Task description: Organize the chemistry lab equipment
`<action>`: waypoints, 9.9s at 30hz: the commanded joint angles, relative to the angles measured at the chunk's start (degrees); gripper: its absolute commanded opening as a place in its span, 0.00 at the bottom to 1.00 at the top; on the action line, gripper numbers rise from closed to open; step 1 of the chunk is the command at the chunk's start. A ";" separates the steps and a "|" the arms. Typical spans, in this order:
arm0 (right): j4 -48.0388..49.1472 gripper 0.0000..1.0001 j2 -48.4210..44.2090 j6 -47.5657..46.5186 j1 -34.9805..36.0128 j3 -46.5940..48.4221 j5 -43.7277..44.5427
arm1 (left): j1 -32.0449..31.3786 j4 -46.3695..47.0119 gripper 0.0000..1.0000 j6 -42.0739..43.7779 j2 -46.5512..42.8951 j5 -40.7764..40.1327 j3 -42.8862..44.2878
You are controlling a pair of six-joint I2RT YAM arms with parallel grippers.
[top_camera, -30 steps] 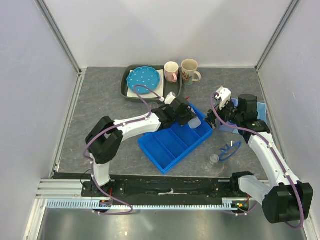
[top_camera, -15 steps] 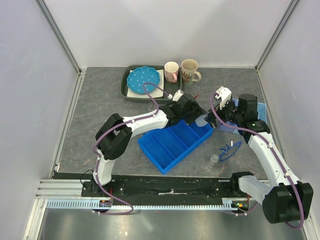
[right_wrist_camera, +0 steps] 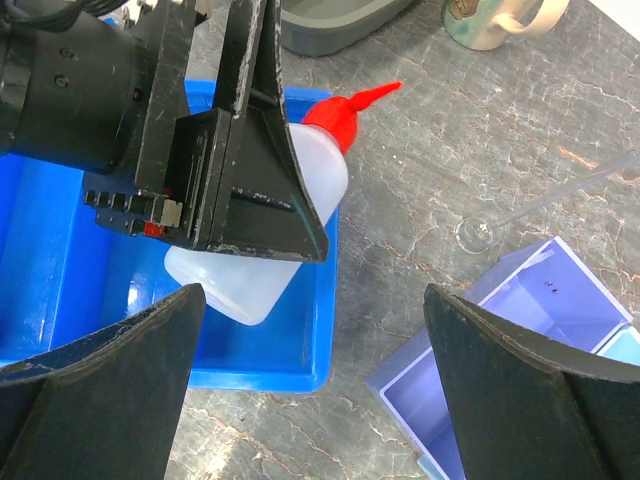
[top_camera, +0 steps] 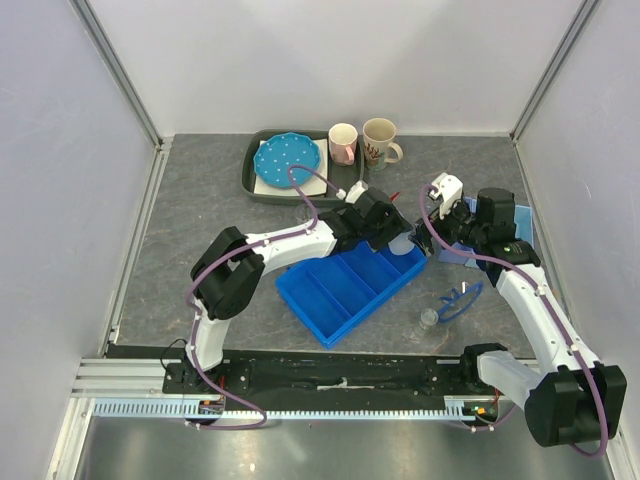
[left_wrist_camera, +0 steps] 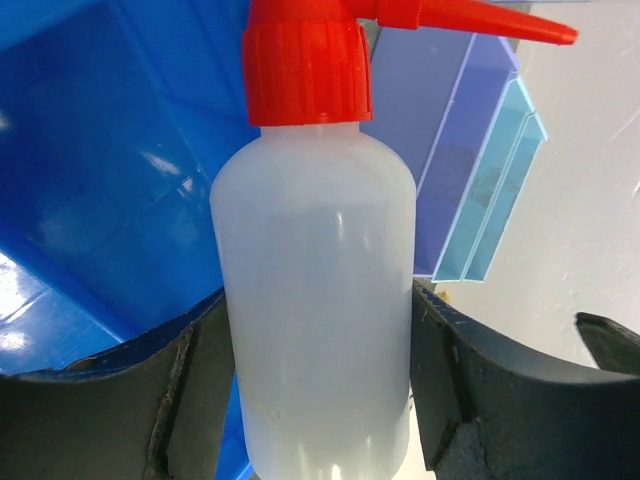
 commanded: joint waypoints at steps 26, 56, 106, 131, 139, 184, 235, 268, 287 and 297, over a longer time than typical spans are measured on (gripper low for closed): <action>1.21 0.98 -1.16 -1.65 -0.92 -0.38 -5.24 | 1.64 2.87 0.80 13.16 -15.31 -0.87 -11.16; -44.83 0.98 5.07 -39.49 3.45 14.30 -15.80 | 8.50 -16.01 1.00 69.52 -83.27 -13.80 -44.83; -37.37 0.58 2.79 -54.82 19.02 -11.28 5.57 | 8.50 -19.61 0.96 68.82 -80.02 -16.34 -44.05; -44.33 0.36 17.35 -41.55 20.07 26.33 -8.15 | 8.41 -20.23 0.96 68.91 -76.50 -18.45 -44.13; -33.86 0.38 30.46 -40.58 25.34 30.03 0.71 | 8.41 -20.58 0.96 68.73 -76.41 -19.86 -44.14; -24.80 0.90 23.80 -27.58 26.76 28.89 -1.63 | 8.41 -16.63 0.98 62.41 -74.22 -13.63 -43.87; 5.52 0.98 3.75 2.31 3.03 4.45 -23.70 | 25.29 -27.96 0.65 34.10 -5.57 -7.73 -0.28; 2.45 0.98 6.92 -2.79 3.03 4.63 -20.98 | 26.25 -20.59 0.02 46.13 -25.24 -0.71 -15.55; -0.28 0.98 10.96 -7.27 -0.39 4.37 -21.59 | 12.65 -11.00 0.02 50.01 -52.95 20.23 -36.93; -0.28 0.98 11.93 -7.45 -2.42 4.01 -23.09 | 6.57 -10.21 0.02 49.39 -42.15 13.98 -34.82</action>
